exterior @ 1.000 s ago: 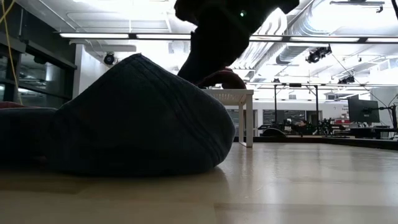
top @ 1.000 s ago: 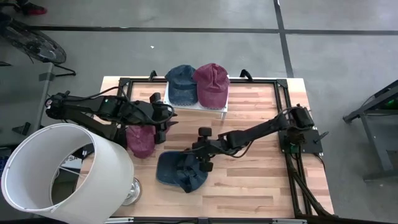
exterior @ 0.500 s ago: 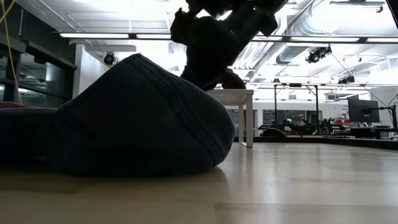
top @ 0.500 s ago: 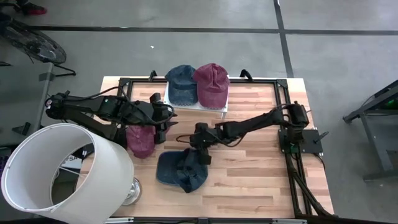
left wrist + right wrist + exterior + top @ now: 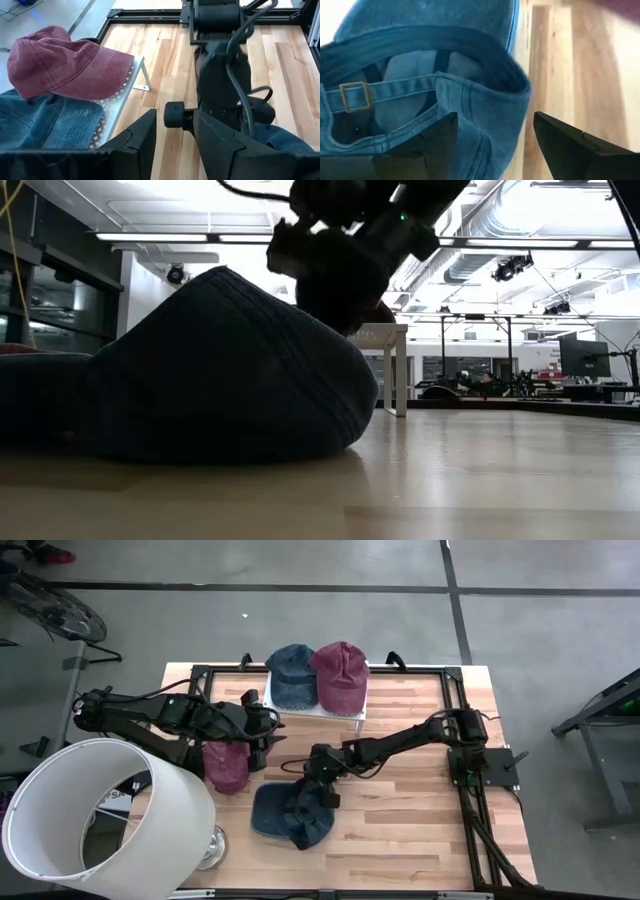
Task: Pick & Place hat
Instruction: Stack the black cap on top of the black cap on the shelf
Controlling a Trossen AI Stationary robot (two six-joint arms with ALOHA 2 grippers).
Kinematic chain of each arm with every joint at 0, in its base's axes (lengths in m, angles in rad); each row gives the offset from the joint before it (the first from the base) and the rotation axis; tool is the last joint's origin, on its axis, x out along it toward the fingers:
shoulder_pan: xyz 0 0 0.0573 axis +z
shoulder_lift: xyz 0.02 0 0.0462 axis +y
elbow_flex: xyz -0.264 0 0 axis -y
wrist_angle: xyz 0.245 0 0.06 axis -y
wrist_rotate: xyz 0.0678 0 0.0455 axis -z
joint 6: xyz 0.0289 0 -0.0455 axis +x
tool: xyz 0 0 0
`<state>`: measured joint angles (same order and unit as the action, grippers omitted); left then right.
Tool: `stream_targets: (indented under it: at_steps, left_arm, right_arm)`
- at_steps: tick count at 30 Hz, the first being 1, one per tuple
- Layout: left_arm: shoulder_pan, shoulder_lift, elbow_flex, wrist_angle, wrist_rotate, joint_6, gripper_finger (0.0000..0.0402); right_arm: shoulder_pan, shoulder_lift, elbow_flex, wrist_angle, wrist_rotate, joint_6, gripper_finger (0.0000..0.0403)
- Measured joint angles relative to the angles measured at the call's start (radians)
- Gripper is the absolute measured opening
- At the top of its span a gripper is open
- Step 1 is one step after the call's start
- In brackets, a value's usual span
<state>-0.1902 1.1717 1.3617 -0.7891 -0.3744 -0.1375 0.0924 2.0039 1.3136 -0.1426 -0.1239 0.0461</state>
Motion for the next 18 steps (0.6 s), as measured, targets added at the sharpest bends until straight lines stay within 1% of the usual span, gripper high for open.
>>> stream_targets:
  at_steps: [7, 11, 16, 18]
  left_arm:
    - [0.000, 0.000, 0.000, 0.000, 0.000, -0.004, 0.0129]
    - [0.000, 0.000, 0.000, 0.000, 0.000, -0.009, 0.0129]
    - [0.000, 0.000, 0.000, 0.000, 0.000, -0.018, 0.0129]
    - [0.000, 0.000, 0.000, 0.000, 0.000, -0.018, 0.0129]
  right_arm:
    - [-0.004, 0.015, 0.000, 0.060, -0.015, 0.000, 0.0254]
    - [-0.014, 0.015, 0.000, 0.095, -0.065, 0.001, 0.0254]
    - [-0.015, 0.015, 0.000, 0.086, -0.052, -0.003, 0.0253]
    - [-0.014, 0.015, 0.000, 0.087, -0.053, -0.007, 0.0245]
